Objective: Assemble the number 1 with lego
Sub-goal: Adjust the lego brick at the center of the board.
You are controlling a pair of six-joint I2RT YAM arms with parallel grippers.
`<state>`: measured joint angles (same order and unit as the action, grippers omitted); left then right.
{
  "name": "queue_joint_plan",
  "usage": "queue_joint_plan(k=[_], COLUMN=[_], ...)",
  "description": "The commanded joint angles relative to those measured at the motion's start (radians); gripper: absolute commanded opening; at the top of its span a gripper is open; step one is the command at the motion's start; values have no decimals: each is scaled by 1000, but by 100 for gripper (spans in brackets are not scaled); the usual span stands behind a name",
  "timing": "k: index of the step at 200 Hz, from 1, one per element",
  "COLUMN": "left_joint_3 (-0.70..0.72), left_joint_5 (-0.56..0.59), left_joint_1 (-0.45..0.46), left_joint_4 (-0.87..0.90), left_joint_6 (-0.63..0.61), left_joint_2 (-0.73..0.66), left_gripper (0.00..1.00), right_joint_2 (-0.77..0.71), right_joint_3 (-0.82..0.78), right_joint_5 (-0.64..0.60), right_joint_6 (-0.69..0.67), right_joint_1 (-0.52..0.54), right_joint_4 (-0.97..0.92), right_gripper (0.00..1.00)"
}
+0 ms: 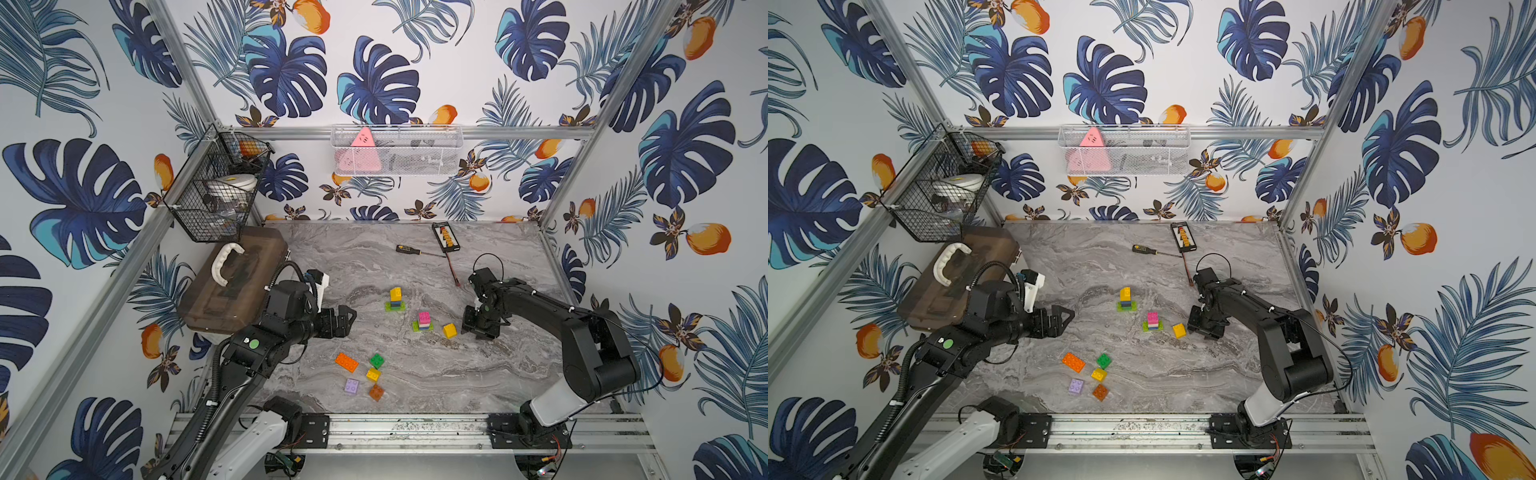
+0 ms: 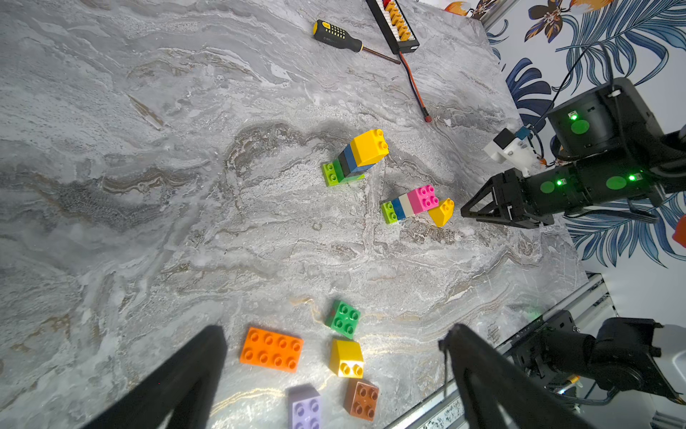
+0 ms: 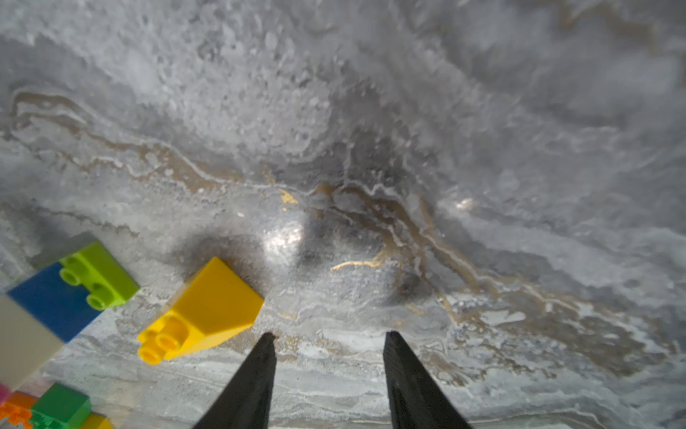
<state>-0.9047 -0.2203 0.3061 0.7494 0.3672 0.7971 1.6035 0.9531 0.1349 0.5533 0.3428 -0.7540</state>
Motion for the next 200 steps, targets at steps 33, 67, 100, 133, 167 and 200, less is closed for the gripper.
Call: queue_joint_plan(k=[33, 67, 100, 133, 167, 200], left_joint_3=[-6, -6, -6, -7, -5, -5], left_joint_5=[1, -4, -7, -7, -9, -20], left_joint_1=[1, 1, 1, 1, 1, 1], left_joint_4=[-9, -11, -12, -11, -12, -16], left_joint_6=[2, 0, -1, 1, -1, -2], left_joint_2=[-4, -5, -3, -5, -6, 4], left_gripper=[99, 99, 99, 99, 99, 99], right_joint_2=[-57, -107, -104, -4, 57, 60], right_joint_3=[-52, -48, 81, 177, 207, 196], right_joint_5=[43, 17, -90, -163, -216, -175], right_joint_6=[141, 101, -80, -213, -310, -342], right_joint_1=[112, 137, 178, 210, 226, 226], right_joint_4=[34, 9, -112, -162, -125, -87], right_gripper=[51, 51, 64, 68, 71, 71])
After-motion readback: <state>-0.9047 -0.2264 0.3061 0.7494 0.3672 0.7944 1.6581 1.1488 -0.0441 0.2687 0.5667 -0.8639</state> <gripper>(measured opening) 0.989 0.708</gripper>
